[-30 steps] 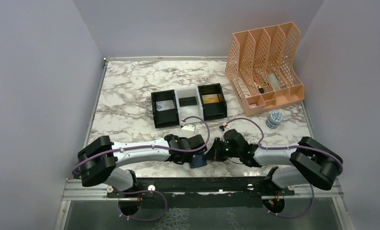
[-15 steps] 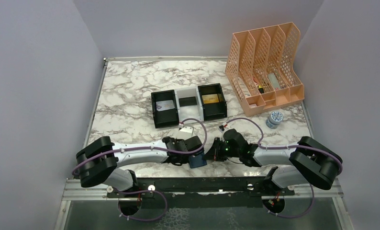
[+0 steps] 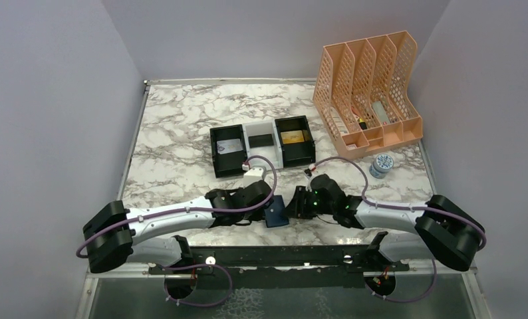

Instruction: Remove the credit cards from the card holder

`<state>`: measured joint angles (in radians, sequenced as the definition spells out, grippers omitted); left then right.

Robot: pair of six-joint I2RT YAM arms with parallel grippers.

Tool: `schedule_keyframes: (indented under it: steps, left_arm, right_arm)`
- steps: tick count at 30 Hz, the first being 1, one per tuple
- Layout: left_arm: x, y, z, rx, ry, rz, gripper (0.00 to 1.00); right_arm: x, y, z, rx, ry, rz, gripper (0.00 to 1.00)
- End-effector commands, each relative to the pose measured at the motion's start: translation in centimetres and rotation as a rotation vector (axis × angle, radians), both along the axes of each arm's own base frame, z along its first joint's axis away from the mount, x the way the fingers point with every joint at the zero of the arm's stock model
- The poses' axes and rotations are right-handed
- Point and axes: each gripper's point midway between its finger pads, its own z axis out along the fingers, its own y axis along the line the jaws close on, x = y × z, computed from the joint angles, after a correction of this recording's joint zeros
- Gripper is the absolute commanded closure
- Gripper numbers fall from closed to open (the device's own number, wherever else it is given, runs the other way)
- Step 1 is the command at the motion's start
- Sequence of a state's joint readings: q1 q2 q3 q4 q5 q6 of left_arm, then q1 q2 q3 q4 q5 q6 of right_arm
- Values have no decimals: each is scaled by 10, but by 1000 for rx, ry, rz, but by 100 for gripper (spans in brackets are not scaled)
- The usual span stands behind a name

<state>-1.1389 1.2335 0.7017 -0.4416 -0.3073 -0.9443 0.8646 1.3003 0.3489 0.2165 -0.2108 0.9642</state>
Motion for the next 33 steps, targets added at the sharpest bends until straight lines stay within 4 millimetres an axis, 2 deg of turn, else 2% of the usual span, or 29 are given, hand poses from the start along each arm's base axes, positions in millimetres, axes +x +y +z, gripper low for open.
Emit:
schedule_keyframes:
  steps: [1,4,6,11,14,18,24,28,33]
  left_arm:
    - [5,-10,22,-101,-43,-7,100]
    - [6,-15,34,-139,-59,-25,100]
    - [7,-19,41,-156,-73,-42,100]
    - [9,-30,51,-173,-85,-83,100]
    - [9,-35,50,-167,-78,-96,100]
    - [10,-40,51,-168,-75,-103,100]
    - [13,-41,57,-181,-95,-100,100]
    - [14,-40,61,-186,-106,-103,100]
    - [14,-41,69,-208,-119,-104,100]
  right_arm:
    - [19,-9,18,-71,-109,-35,61]
    - [26,-18,27,-117,-145,-63,48]
    - [28,-20,35,-118,-171,-65,44]
    - [26,-10,60,-67,-229,6,35]
    - [24,-3,70,-37,-246,55,32]
    - [21,6,71,-36,-245,122,31]
    - [19,14,52,-96,-197,204,30]
    - [29,3,36,-194,-164,132,36]
    - [41,-18,37,-258,-217,28,46]
